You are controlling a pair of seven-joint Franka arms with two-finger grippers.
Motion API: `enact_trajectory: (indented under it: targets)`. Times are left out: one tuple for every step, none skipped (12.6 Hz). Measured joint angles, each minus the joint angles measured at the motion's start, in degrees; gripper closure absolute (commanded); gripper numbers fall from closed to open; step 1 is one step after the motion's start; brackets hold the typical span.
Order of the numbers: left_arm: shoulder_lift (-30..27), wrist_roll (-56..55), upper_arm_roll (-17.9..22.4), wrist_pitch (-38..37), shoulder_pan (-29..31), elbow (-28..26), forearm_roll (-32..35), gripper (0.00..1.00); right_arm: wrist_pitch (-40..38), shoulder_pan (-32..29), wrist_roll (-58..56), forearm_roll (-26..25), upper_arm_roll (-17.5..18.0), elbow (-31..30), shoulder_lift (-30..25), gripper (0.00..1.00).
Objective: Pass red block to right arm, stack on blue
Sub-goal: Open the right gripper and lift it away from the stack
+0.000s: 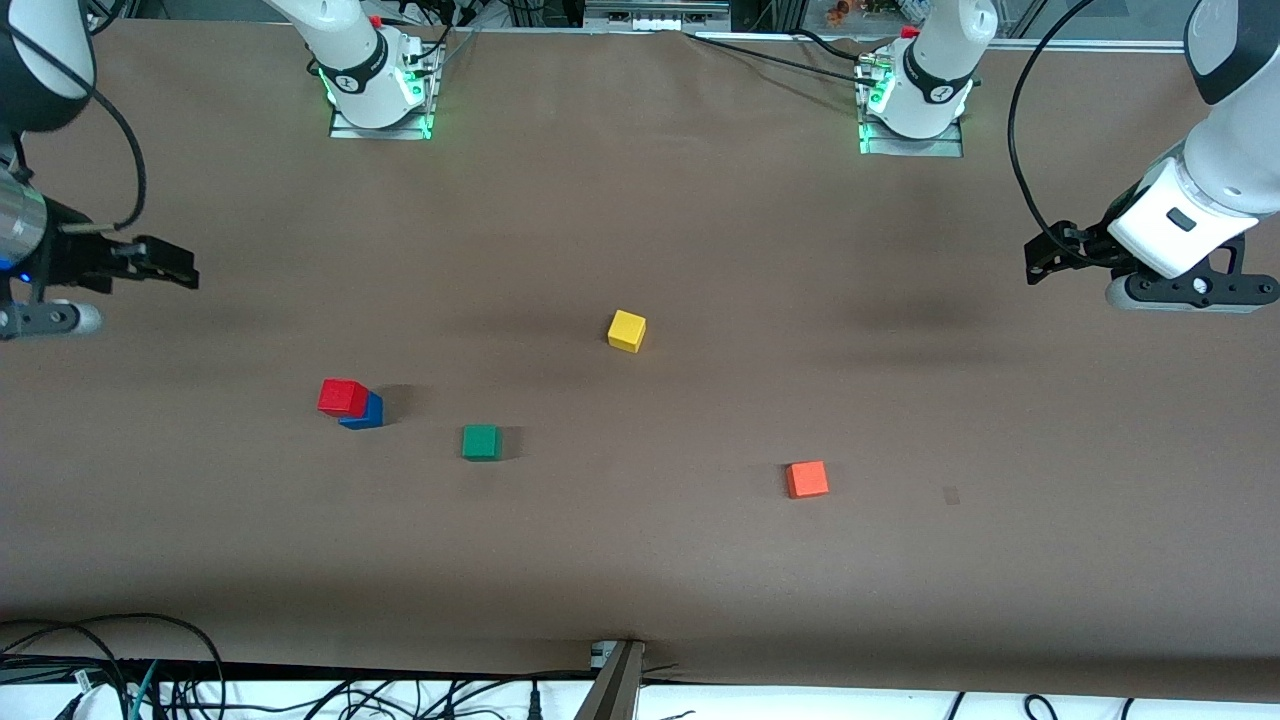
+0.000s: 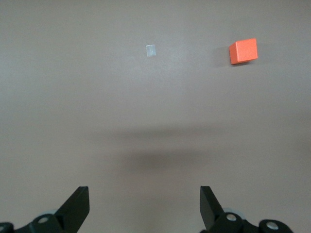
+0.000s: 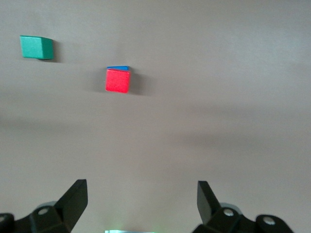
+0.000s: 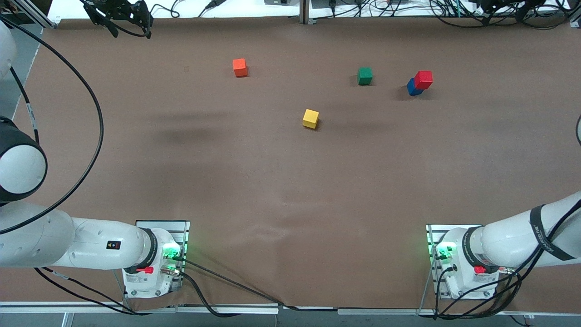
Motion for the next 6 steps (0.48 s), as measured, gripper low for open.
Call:
enact_trajectory:
  targets:
    - [0.0,0.0,0.0,0.0,0.0,0.0,0.0,0.0,0.03,-0.27,0.0,-0.44,0.22,-0.89,-1.55,0.0]
    - [0.0,0.0,-0.01,0.0,0.0,0.0,0.0,0.0,0.08,-0.34,0.0,-0.58,0.43,-1.36,-3.05,0.0]
    - [0.0,0.0,-0.01,0.0,0.0,0.0,0.0,0.0,0.06,-0.35,0.0,-0.6,0.63,-1.58,-4.32,0.0]
    - [0.0,0.0,-0.02,0.0,0.0,0.01,0.0,0.0,-0.26,-0.36,0.0,-0.6,0.77,-1.69,-5.46,0.0]
    - [0.0,0.0,-0.02,0.0,0.0,0.01,0.0,0.0,-1.11,-0.4,0.01,-0.61,0.83,-1.73,-6.45,0.0]
    - [0.0,0.0,-0.02,0.0,0.0,0.01,0.0,0.0,-1.99,-0.45,0.01,-0.61,0.85,-1.78,-7.38,0.0]
